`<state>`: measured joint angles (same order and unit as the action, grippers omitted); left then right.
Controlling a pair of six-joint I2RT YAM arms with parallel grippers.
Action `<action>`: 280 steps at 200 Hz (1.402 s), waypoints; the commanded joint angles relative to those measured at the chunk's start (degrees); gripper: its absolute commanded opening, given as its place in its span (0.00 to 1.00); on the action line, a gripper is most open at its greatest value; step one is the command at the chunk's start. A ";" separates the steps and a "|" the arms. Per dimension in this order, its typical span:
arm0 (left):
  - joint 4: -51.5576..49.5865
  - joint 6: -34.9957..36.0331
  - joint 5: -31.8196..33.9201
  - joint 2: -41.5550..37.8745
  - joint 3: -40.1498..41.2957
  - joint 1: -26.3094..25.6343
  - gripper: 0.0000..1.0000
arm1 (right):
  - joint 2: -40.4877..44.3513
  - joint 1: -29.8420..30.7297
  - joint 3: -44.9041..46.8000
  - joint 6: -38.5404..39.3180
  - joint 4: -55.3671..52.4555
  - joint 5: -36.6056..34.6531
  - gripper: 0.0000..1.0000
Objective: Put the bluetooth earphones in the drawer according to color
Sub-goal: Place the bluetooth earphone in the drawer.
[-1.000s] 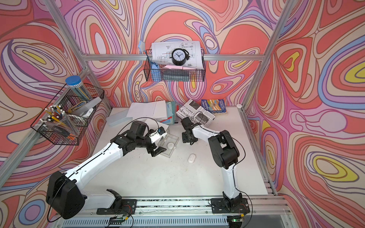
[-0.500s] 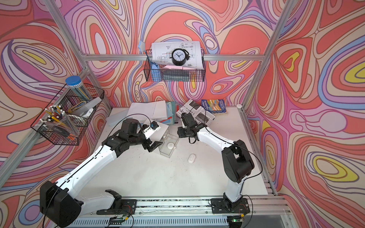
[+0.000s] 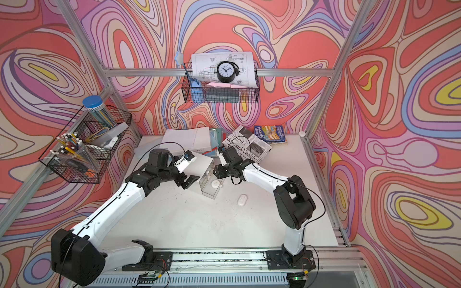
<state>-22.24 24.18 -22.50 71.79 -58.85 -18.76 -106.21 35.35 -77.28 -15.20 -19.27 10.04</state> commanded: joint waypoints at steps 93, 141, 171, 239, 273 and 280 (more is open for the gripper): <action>-3.57 -0.08 -3.69 0.90 -1.68 0.27 0.98 | -4.64 1.67 1.24 -5.19 2.17 0.04 0.34; -3.60 -0.10 -4.40 0.64 -1.86 0.26 0.98 | -5.84 1.70 1.39 -7.16 2.50 -0.27 0.67; -2.98 0.12 -4.47 -0.54 -1.40 0.24 0.98 | -5.76 1.65 1.79 -7.85 3.10 -0.59 0.75; -2.46 -0.05 -7.09 -1.73 -1.34 0.25 0.98 | -2.31 1.69 0.91 -5.48 -1.70 -6.13 0.82; -2.15 -0.32 -9.25 -1.80 -1.44 0.22 0.99 | -0.25 1.56 -0.23 -4.52 -8.50 -10.30 0.84; -2.11 -0.38 -9.68 -1.82 -1.44 0.28 0.98 | 0.04 1.43 -0.50 -4.64 -10.02 -11.06 0.85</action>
<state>-24.53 24.10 -29.17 71.00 -59.29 -18.72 -108.95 36.88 -76.60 -20.82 -22.35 3.75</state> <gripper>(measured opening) 0.985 0.840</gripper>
